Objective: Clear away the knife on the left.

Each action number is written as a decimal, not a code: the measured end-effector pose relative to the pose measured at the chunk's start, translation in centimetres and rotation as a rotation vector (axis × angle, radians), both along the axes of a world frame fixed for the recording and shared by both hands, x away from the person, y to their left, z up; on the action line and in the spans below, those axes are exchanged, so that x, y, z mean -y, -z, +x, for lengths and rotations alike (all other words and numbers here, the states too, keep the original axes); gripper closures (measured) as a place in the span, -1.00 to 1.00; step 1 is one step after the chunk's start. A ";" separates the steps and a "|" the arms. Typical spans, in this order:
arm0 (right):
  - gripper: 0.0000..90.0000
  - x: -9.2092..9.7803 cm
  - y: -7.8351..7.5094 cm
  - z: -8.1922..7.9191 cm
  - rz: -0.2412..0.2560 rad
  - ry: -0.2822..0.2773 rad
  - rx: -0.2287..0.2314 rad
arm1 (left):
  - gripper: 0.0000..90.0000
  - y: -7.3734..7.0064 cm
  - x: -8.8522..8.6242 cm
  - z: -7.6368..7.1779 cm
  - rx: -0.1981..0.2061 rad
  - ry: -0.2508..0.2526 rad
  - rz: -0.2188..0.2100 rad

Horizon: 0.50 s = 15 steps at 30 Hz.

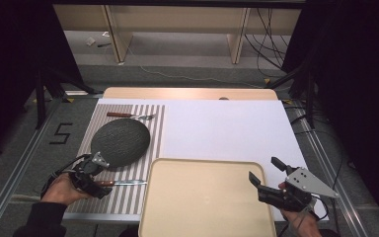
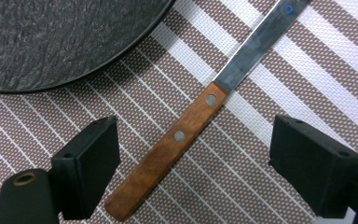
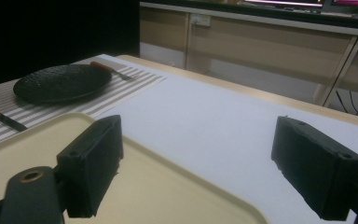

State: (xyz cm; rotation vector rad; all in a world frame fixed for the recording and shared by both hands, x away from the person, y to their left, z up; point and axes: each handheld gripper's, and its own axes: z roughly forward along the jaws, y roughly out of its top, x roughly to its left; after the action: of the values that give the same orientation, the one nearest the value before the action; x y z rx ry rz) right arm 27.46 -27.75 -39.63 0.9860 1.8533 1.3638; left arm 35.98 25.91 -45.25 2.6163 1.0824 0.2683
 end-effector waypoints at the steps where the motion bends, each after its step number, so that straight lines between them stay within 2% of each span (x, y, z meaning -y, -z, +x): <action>1: -0.61 0.0 0.0 0.0 0.000 0.000 0.000 | -0.64 0.1 0.0 0.1 -0.005 -0.002 0.001; 9: -0.61 0.0 0.0 0.0 0.000 -0.001 -0.001 | -0.42 0.6 0.3 0.6 -0.032 0.012 0.032; 15: -0.61 0.0 0.0 0.0 -0.002 -0.004 0.000 | -0.34 0.9 0.2 0.9 -0.044 0.012 0.045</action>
State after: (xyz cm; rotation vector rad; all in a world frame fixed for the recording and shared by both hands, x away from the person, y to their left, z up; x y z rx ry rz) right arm 27.45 -27.76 -39.64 0.9822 1.8572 1.3636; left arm 36.89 25.72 -46.14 2.6791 1.0866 0.2365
